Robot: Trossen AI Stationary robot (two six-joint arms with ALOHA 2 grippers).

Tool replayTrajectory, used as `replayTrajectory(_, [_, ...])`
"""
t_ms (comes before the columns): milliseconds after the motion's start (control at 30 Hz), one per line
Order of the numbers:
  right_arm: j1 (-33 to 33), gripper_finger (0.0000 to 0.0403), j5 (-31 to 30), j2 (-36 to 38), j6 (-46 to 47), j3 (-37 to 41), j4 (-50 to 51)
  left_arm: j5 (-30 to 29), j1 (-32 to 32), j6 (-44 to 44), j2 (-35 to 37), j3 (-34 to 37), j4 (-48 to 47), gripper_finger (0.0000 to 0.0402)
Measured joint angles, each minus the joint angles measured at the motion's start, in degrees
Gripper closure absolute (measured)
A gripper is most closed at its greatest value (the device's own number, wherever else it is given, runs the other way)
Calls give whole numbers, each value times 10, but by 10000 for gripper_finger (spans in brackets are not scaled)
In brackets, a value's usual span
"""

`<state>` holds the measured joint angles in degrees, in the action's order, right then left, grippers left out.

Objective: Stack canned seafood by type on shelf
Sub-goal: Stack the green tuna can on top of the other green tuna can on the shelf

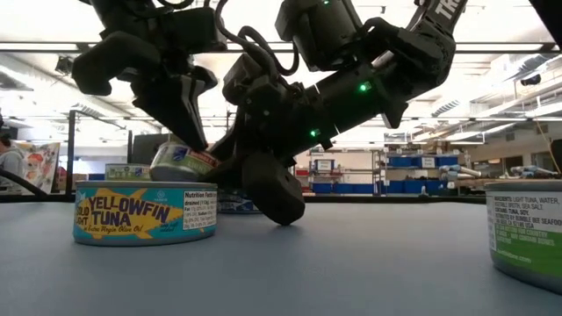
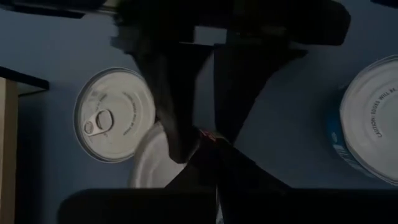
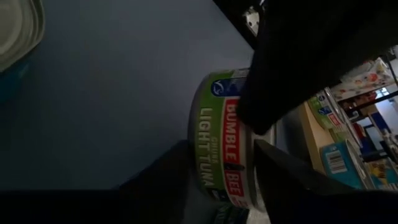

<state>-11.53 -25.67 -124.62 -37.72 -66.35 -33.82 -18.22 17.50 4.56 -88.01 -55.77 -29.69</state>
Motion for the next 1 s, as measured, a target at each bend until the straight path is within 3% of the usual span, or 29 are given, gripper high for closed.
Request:
replayTrajectory(167, [-1, 275, -6, 0, 1, 0, -8, 0, 0, 1, 6, 0, 2, 401])
replayTrajectory(333, [-5, 278, -17, 0, 2, 0, -20, -3, 4, -16, 20, 0, 1, 392])
replayTrajectory(533, [-2, 278, -42, 0, 4, 0, -20, -6, 27, -50, 30, -2, -13, 346])
replayTrajectory(767, [-8, 278, -37, 0, 6, 0, -16, -135, 75, -59, 30, -46, -103, 273])
replayTrajectory(1000, [-18, 278, -36, 2, 18, 0, -14, -172, 106, -2, 29, -50, -169, 207])
